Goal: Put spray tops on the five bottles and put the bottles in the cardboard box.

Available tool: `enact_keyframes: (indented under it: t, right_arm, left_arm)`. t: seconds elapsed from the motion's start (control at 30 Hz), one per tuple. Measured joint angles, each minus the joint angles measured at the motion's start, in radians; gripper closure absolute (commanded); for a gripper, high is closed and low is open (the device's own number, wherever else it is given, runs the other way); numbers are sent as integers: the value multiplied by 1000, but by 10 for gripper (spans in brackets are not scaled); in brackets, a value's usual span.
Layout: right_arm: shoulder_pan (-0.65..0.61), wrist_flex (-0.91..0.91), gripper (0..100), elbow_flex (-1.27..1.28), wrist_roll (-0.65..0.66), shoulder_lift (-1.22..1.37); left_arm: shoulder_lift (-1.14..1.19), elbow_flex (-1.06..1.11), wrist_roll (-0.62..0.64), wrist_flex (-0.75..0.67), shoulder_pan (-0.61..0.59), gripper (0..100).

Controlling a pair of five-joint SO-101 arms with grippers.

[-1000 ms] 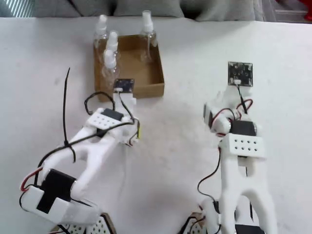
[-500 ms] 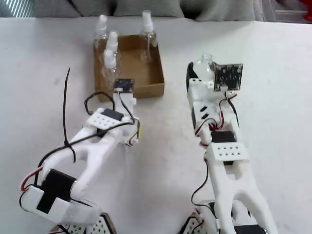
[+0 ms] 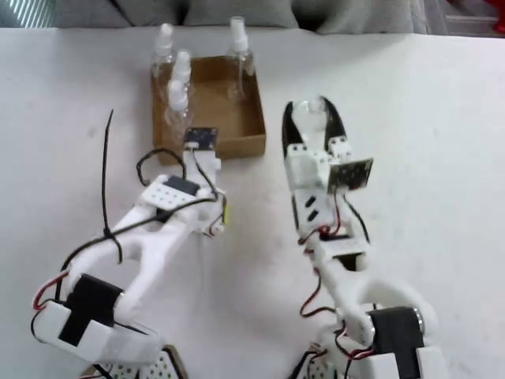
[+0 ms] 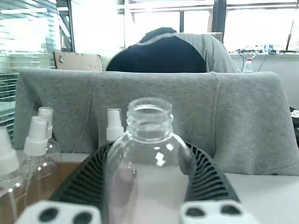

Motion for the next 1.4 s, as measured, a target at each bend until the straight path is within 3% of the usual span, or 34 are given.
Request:
enact_keyframes:
  t: [0.43,0.7,0.97,1.2,1.4]
  right_arm:
    - [-58,-209,983,305,0,0]
    - [-143,-213,983,399,0,6]
    - [-153,-213,983,400,-2,11]
    - [-153,-204,983,400,-2,12]
    - [-152,-176,983,400,-2,12]
  left_arm:
    - [-6,0,-2,0,-5,977]
    - [-272,2,0,0,-103,977]
    - [-471,2,0,-6,-104,976]
    - [-606,-48,0,-112,-104,974]
    - [-681,-74,0,-358,-100,976]
